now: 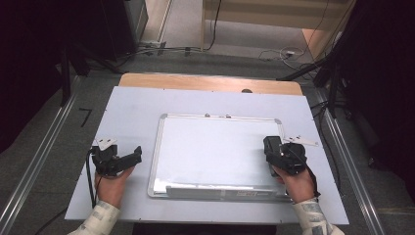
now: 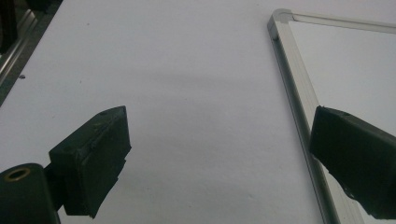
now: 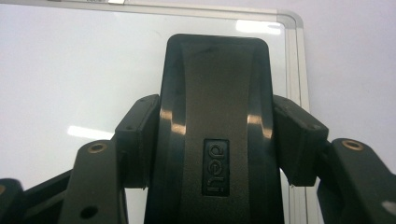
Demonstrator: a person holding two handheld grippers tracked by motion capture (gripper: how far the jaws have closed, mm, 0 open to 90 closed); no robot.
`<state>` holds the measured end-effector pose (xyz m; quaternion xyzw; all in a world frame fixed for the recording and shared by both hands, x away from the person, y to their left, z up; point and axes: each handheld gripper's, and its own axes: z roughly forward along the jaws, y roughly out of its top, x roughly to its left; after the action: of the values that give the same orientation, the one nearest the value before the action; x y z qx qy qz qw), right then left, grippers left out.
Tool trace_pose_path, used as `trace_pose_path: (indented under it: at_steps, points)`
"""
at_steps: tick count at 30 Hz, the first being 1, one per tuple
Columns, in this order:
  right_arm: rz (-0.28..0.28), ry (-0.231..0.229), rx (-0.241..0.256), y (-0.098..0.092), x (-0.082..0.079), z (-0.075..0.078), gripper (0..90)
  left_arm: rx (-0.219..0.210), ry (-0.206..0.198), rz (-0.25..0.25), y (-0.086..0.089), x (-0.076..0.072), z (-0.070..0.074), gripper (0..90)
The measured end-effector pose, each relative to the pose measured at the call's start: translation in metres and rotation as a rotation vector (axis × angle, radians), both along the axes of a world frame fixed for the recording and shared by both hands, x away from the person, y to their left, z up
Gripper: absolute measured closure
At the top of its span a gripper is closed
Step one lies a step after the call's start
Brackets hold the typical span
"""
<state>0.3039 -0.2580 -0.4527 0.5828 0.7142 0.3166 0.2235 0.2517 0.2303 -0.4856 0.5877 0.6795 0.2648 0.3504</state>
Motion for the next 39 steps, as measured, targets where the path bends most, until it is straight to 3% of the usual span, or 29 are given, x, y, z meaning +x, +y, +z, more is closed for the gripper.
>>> trace_pose_path:
  at_steps: [17, 22, 28, 35, 39]
  points:
    - [-0.055, 0.012, -0.023, -0.015, -0.02, -0.013, 36.7, -0.005, -0.007, 0.002, 0.001, -0.001, 0.001, 5.8]
    - [-0.071, 0.044, -0.025, -0.017, -0.024, -0.019, 36.7, -0.003, -0.006, 0.003, 0.002, -0.002, 0.001, 5.8]
    - [-0.078, 0.051, -0.048, -0.015, -0.024, -0.024, 36.8, -0.001, -0.005, 0.002, 0.002, -0.002, 0.001, 5.8]
    - [-0.085, 0.101, -0.07, -0.017, -0.019, -0.032, 36.7, -0.002, -0.005, 0.003, 0.002, -0.002, 0.001, 5.8]
    - [-0.087, 0.096, -0.084, -0.015, -0.02, -0.032, 35.7, -0.001, -0.005, 0.003, 0.002, -0.002, 0.001, 5.8]
